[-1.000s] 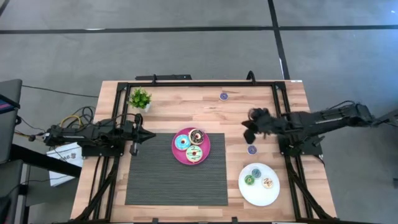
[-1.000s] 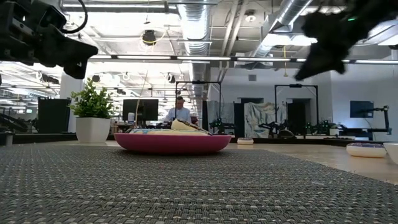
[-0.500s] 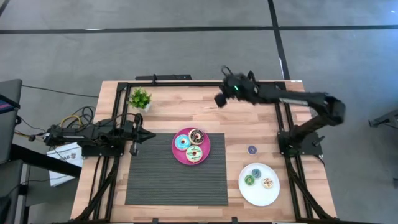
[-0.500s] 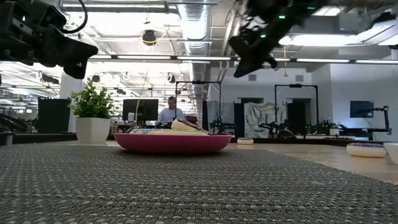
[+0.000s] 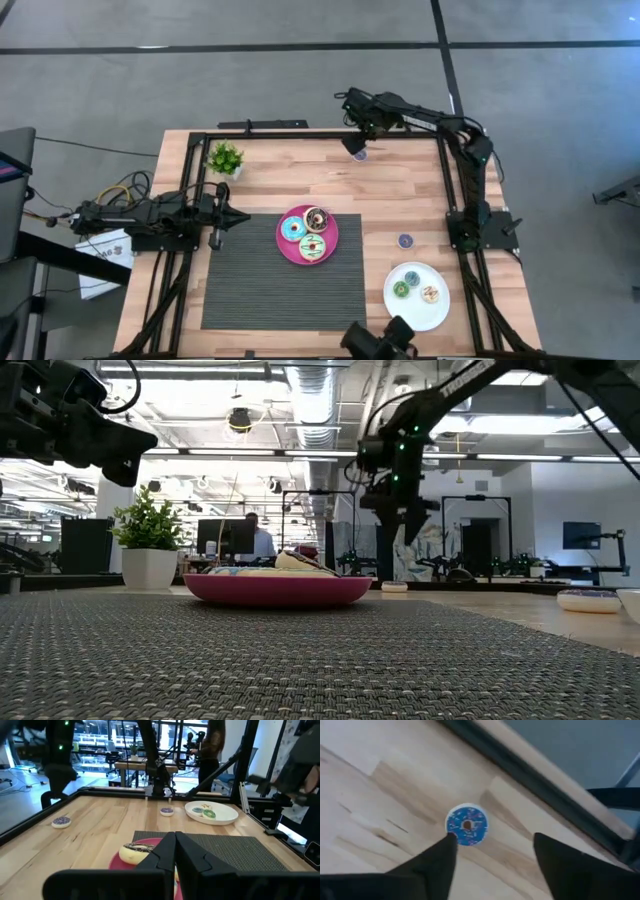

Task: Pick & Place donuts
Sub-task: Put the top small dark blue donut on the white plate

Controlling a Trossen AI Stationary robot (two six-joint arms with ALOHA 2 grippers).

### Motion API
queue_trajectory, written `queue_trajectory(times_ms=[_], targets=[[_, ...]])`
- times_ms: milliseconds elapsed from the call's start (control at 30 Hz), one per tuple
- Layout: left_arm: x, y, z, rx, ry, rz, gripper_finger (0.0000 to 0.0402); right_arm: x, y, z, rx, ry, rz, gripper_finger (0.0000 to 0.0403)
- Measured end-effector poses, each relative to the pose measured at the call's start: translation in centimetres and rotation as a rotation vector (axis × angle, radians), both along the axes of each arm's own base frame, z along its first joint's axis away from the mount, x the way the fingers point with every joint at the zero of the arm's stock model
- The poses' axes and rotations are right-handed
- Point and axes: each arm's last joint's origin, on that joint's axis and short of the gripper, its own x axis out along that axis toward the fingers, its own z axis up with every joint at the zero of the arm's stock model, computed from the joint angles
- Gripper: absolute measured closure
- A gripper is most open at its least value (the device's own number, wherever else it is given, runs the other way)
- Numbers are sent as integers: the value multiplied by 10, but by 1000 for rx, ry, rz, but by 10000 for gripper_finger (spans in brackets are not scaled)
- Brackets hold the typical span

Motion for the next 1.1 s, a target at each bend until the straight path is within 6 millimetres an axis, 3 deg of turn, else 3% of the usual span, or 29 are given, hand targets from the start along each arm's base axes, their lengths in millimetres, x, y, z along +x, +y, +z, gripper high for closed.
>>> queue_trajectory(times_ms=[267, 400, 533, 733, 1100], targets=[[0, 0, 0, 0, 0, 1, 401, 11, -8, -20, 43, -40, -5, 31], [0, 0, 0, 0, 1, 1, 401, 10, -10, -26, 69, -45, -32, 6], [0, 0, 0, 0, 1, 1, 401, 7, -16, -42, 171, -35, -86, 17], [0, 0, 0, 0, 1, 1, 401, 11, -22, -67, 189, -4, -105, 58], [0, 0, 0, 0, 0, 2, 401, 25, -9, -99, 233, 70, -90, 110]])
